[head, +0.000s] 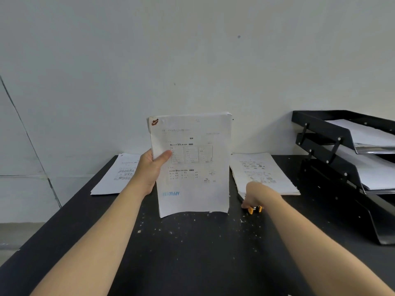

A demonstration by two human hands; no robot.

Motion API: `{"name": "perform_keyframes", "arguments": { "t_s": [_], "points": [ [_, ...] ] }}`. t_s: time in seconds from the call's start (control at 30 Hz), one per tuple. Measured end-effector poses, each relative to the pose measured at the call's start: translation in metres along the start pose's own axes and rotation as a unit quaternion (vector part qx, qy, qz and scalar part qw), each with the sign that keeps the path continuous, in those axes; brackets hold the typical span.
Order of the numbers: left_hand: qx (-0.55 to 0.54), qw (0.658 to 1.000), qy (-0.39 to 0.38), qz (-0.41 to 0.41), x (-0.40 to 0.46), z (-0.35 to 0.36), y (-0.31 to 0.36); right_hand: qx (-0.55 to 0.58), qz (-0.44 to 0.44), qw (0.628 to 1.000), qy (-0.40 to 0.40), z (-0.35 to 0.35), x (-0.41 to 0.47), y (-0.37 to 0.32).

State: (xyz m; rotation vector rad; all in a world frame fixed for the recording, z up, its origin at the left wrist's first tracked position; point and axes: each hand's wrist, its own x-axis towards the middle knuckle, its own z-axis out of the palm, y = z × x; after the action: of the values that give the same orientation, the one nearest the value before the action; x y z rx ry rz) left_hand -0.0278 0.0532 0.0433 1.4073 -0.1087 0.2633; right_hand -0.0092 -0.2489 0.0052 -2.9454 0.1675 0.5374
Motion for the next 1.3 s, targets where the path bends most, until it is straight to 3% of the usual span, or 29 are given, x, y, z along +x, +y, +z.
{"name": "perform_keyframes", "arguments": {
  "t_s": [0.1,0.17,0.27,0.33,0.5,0.63,0.73,0.93,1.13,1.3],
  "points": [
    [0.002,1.0,0.001,-0.004,-0.003,0.0,0.003,0.081,-0.024,0.996,0.036,-0.019,0.0,0.004],
    [0.001,1.0,-0.002,-0.009,-0.003,0.001,0.005,0.225,-0.051,0.97,0.081,-0.041,-0.003,0.003],
    [0.01,1.0,-0.005,-0.011,-0.005,0.001,0.007,0.508,-0.084,0.847,0.131,-0.081,-0.013,-0.01],
    [0.017,1.0,-0.005,-0.012,-0.005,0.0,0.008,0.603,-0.111,0.771,0.17,-0.109,-0.024,-0.019],
    [0.022,1.0,-0.006,-0.013,-0.007,0.001,0.009,0.671,-0.221,0.659,0.259,-0.156,-0.056,-0.05],
    [0.019,1.0,-0.009,-0.018,-0.009,0.0,0.01,0.697,-0.287,0.592,0.284,-0.177,-0.078,-0.085],
    [0.01,1.0,-0.015,-0.022,-0.01,-0.001,0.01,0.679,-0.334,0.594,0.274,-0.181,-0.089,-0.12],
    [0.018,0.999,-0.02,-0.025,-0.012,-0.001,0.011,0.549,-0.365,0.677,0.327,-0.166,-0.092,-0.179],
    [0.019,0.999,-0.027,-0.029,-0.017,-0.003,0.013,0.515,-0.361,0.723,0.286,-0.163,-0.091,-0.205],
    [0.008,0.999,-0.03,-0.026,-0.019,-0.003,0.015,0.44,-0.348,0.744,0.363,-0.156,-0.09,-0.219]
  ]
}}
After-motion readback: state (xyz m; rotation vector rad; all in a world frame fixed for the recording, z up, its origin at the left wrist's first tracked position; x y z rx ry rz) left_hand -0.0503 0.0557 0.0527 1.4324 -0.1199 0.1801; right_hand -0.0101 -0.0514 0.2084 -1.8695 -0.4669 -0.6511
